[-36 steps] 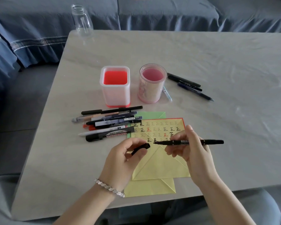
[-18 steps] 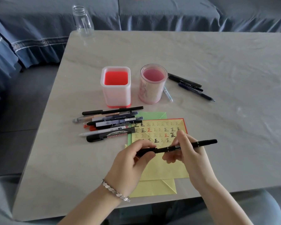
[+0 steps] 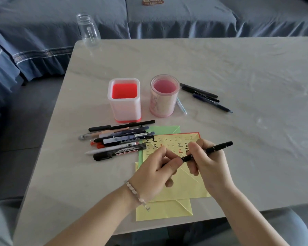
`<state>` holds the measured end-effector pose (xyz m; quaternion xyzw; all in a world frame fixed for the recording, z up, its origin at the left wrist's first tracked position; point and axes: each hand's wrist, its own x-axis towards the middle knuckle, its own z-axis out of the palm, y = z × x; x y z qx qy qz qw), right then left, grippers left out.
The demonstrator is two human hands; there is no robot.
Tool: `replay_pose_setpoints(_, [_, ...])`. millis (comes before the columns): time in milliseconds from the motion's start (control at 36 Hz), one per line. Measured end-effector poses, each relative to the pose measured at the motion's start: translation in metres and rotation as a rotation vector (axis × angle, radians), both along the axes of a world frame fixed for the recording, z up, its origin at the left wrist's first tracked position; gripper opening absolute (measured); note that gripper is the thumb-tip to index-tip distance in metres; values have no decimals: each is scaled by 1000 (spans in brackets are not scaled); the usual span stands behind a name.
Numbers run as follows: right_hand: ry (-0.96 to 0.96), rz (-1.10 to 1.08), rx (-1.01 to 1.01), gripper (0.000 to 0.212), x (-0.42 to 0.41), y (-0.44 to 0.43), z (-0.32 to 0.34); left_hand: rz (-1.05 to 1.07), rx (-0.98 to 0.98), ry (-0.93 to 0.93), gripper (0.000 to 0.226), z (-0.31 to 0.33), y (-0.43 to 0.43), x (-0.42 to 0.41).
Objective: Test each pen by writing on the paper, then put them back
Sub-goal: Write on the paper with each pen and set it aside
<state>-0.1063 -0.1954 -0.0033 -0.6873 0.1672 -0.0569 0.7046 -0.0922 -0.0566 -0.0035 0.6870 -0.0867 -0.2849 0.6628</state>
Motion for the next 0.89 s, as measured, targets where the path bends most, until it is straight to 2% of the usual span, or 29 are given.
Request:
replay_pose_setpoints(111, [-71,51,23,26,2,-6,0,-38,-250,404,19,10,-3,4])
replay_pose_setpoints(250, [-113,97,66,39,2,-9,-7,-101,-292,530,20,13,0,7])
replay_pose_setpoints(306, [-84,114,84,38,3,-9,-12,-77,-189,380,19,9,-1,7])
replay_pose_setpoints(361, [-40,113,116,31,6,-8,-20,-62,59,28,18,0,-2,8])
replay_pose_setpoints(417, [-4,98,75,37,9,-5,-27,-74,246,-230,19,-10,-2,11])
replay_pose_setpoints(472, [24,132,-5,37,15,-3,-31,-52,297,-285,19,-18,2,17])
replay_pose_setpoints(556, [7,208,-100,24,27,-3,-33,81,397,-414,21,-28,14,27])
replay_pose_setpoints(639, [3,-25,-329,44,53,-19,-38,260,468,-572,20,-30,34,37])
replay_pose_setpoints(722, [87,-219,-629,28,91,-37,-43,378,547,-631,14,-31,56,46])
replay_pose_setpoints(750, [122,-211,-688,26,103,-40,-45,402,573,-638,13,-32,62,48])
replay_pose_setpoints(833, [234,-123,-875,38,135,-40,-55,429,628,-649,11,-34,76,52])
replay_pose_setpoints(889, [303,-93,-959,37,146,-35,-63,427,691,-721,8,-34,82,55])
